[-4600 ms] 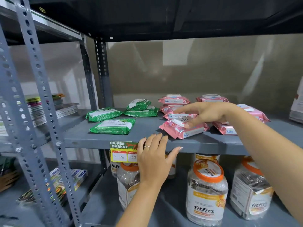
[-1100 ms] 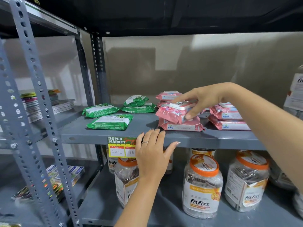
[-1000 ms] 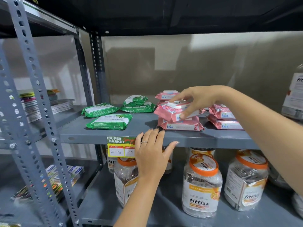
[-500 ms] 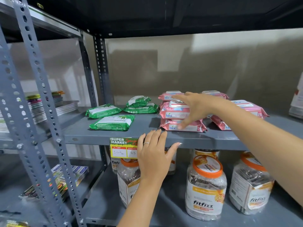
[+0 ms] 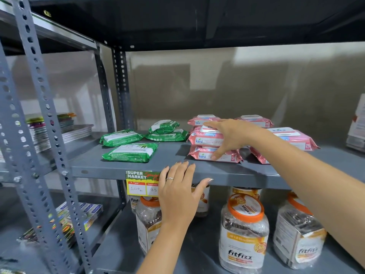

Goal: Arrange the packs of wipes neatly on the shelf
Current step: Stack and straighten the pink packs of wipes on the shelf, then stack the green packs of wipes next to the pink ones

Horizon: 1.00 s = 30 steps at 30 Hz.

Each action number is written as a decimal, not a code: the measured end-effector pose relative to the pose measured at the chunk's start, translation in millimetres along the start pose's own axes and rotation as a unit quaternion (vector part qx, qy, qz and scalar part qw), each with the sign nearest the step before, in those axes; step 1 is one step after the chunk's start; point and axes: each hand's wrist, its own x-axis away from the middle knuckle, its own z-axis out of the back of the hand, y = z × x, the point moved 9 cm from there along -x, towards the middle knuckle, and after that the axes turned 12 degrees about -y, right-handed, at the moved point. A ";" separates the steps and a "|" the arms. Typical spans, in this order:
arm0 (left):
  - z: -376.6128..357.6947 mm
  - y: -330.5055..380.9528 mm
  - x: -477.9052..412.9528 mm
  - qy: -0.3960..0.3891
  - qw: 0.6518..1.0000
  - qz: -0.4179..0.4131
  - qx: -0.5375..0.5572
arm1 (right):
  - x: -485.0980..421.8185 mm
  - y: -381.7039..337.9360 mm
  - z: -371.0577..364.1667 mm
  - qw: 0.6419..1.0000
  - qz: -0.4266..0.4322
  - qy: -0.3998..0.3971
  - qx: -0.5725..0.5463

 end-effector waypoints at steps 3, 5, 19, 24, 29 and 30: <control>-0.5 -0.3 0.0 -0.011 1.000 0.007 0.004 | -0.2 -1.3 -0.6 1.000 0.003 0.001 0.009; -0.6 -0.4 -1.0 -0.022 1.000 0.009 0.007 | -0.3 -2.2 -1.2 1.000 0.008 0.000 0.011; 55.6 -119.1 7.8 -0.037 0.989 0.140 -0.003 | 4.0 -91.4 28.1 0.968 0.179 0.175 -0.006; 49.7 -152.8 17.8 -0.038 0.992 0.114 -0.039 | -20.9 -148.2 24.8 0.967 0.209 0.143 -0.016; 43.4 -157.1 20.3 0.035 0.998 0.047 -0.028 | -48.7 -185.1 5.5 0.981 0.183 0.056 -0.018; 42.1 -157.8 19.1 0.044 0.998 0.036 -0.023 | -49.4 -188.6 3.5 0.983 0.176 0.057 -0.021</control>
